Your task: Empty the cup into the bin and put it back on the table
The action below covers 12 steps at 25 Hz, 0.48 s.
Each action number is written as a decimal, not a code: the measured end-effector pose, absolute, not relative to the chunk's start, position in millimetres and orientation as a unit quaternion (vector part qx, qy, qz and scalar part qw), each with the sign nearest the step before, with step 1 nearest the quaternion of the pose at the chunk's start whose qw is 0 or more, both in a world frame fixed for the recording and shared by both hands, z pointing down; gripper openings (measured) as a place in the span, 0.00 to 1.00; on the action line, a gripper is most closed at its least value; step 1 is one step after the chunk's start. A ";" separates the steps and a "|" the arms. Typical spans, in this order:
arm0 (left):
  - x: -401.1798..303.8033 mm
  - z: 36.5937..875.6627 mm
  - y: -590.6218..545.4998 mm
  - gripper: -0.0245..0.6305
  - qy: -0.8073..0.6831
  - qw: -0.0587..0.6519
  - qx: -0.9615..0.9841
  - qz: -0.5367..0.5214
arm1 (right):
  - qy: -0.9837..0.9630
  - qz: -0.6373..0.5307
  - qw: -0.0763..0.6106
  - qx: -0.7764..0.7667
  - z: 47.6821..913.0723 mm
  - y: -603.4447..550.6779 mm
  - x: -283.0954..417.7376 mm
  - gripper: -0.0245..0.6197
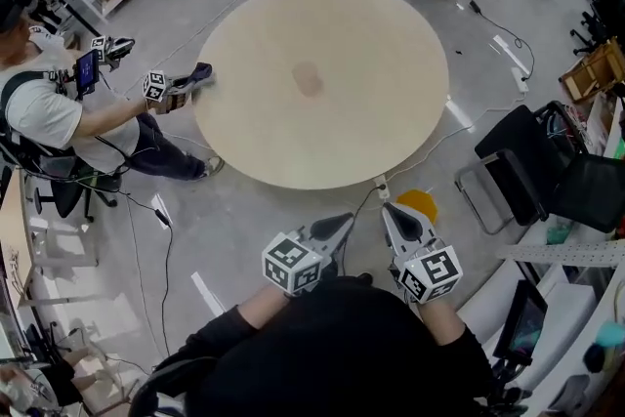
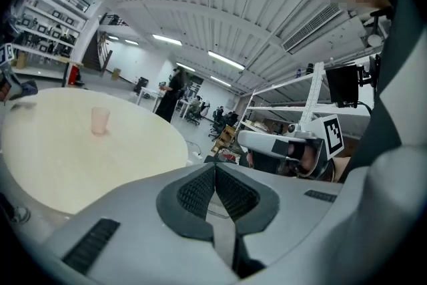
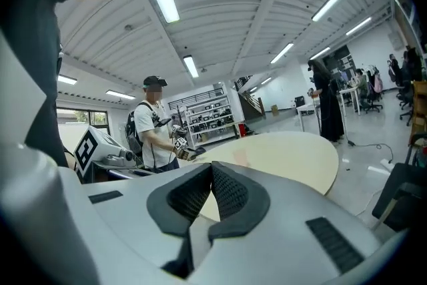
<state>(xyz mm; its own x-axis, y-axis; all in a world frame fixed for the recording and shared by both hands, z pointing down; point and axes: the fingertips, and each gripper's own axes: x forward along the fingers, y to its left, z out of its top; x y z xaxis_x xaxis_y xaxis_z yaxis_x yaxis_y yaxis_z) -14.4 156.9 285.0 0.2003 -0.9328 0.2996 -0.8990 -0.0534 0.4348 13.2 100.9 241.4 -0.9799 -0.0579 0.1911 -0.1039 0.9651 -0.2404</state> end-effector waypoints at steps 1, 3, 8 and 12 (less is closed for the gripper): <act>-13.6 283.4 161.0 0.07 -0.639 0.271 0.719 -0.034 | -0.989 0.117 0.085 0.043 235.7 101.3 16.0 0.06; -14.2 279.6 167.6 0.07 -0.654 0.261 0.709 -0.037 | -0.991 0.103 0.074 0.047 227.9 100.8 20.9 0.06; -32.2 247.3 170.3 0.07 -0.690 0.204 0.693 -0.042 | -0.993 0.087 0.057 0.048 214.2 97.7 21.3 0.06; -39.2 226.6 161.4 0.07 -0.688 0.179 0.702 -0.043 | -0.995 0.074 0.050 0.050 204.8 94.7 12.7 0.06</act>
